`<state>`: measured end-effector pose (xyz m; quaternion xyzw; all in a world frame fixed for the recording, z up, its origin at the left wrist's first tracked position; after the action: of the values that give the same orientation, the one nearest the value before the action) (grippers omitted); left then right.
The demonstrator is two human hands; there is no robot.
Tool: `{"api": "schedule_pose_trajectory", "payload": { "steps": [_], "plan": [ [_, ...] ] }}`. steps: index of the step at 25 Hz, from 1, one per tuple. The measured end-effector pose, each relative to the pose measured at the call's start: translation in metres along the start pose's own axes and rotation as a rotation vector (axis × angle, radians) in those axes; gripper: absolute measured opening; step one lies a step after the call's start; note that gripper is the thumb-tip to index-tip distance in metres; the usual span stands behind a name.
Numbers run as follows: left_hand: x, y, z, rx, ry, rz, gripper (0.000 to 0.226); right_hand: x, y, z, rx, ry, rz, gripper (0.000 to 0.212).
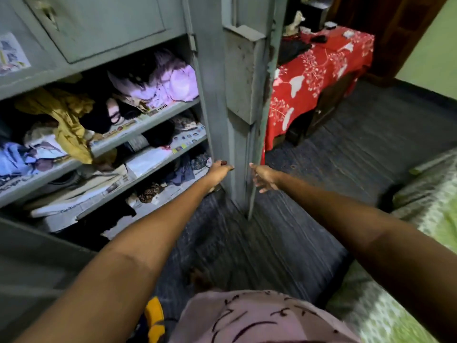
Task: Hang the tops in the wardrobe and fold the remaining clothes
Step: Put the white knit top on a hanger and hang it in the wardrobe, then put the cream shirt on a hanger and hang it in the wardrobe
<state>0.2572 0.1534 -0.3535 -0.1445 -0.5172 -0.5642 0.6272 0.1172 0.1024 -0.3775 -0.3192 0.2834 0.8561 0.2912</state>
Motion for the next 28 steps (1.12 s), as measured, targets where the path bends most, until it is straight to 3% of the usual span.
{"api": "schedule_pose_trajectory", "payload": {
  "steps": [6, 10, 15, 19, 28],
  "plan": [
    [0.035, -0.154, 0.018, -0.225, -0.041, -0.126, 0.019, 0.097, 0.126, 0.036, 0.217, -0.078, -0.145, 0.032],
    [0.077, -0.239, 0.028, -0.312, -0.108, -0.211, 0.033, 0.155, 0.214, 0.064, 0.389, -0.133, -0.311, 0.035],
    [0.129, -0.344, 0.023, -0.463, -0.164, -0.260, 0.028, 0.221, 0.294, 0.077, 0.527, -0.207, -0.494, 0.033],
    [0.182, -0.422, 0.003, -0.574, -0.240, -0.299, 0.015, 0.243, 0.356, 0.061, 0.596, -0.230, -0.610, 0.040],
    [0.329, -0.595, -0.070, -0.767, -0.363, -0.479, 0.017, 0.256, 0.541, 0.035, 0.824, -0.280, -0.793, 0.038]
  ]
}}
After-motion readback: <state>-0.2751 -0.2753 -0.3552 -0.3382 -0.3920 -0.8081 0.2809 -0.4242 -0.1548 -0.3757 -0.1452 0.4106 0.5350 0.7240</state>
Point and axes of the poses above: each hand's wrist, its own z-axis away from the middle knuckle, its own y-axis out of the back of the hand, x = y × z, the point moved 10 cm from there along -z, towards the middle knuckle, and after that the axes turned 3 degrees about x, right-handed, at the moved point
